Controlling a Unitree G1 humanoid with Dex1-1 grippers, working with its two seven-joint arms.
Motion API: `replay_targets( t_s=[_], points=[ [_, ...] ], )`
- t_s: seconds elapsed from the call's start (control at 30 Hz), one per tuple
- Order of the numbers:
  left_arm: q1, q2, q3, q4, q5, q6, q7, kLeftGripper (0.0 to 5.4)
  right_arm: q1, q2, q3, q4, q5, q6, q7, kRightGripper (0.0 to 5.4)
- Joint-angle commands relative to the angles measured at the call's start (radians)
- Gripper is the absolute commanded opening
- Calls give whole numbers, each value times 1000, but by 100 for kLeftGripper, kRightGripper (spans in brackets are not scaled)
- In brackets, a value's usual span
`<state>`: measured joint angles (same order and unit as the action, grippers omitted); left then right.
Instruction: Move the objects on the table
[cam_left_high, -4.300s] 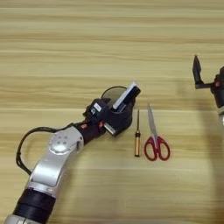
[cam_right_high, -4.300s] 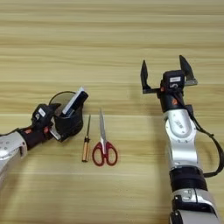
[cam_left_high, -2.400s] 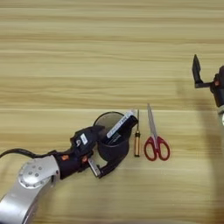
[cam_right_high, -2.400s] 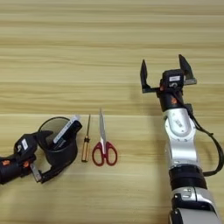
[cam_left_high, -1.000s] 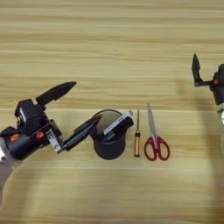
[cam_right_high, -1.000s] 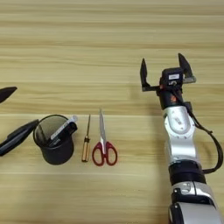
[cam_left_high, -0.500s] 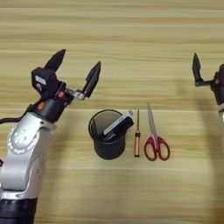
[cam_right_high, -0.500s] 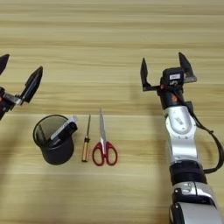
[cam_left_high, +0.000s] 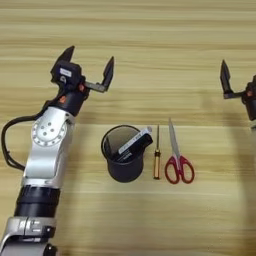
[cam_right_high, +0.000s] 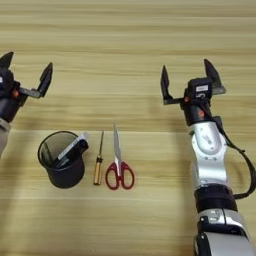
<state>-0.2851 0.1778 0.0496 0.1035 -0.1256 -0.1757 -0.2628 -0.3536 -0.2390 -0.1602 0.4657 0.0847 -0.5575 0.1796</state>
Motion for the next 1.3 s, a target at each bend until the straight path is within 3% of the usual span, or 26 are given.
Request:
replay_targets(
  t_s=[0.03,0.2,0.3,0.53,0.8,0.97,1.3],
  points=[
    [-33,-1,10,94,19,-56,10,538,15,-13,-5,-28,34,-6,40,540],
    [-26,-19,5,141,14,-109,4,538,33,-17,-2,-71,90,12,113,540],
    [-30,-33,6,185,0,-133,-3,538,56,-11,25,-152,166,64,202,540],
    [-44,-46,9,221,2,-167,1,538,134,-26,104,-415,358,265,405,540],
    [-61,-54,13,250,2,-187,5,538,206,-74,170,-599,478,478,564,540],
    [-67,-58,11,262,5,-195,7,538,253,-102,209,-614,496,559,657,540],
    [-70,-60,9,269,7,-201,8,538,301,-160,263,-637,461,598,799,540]
  ],
)
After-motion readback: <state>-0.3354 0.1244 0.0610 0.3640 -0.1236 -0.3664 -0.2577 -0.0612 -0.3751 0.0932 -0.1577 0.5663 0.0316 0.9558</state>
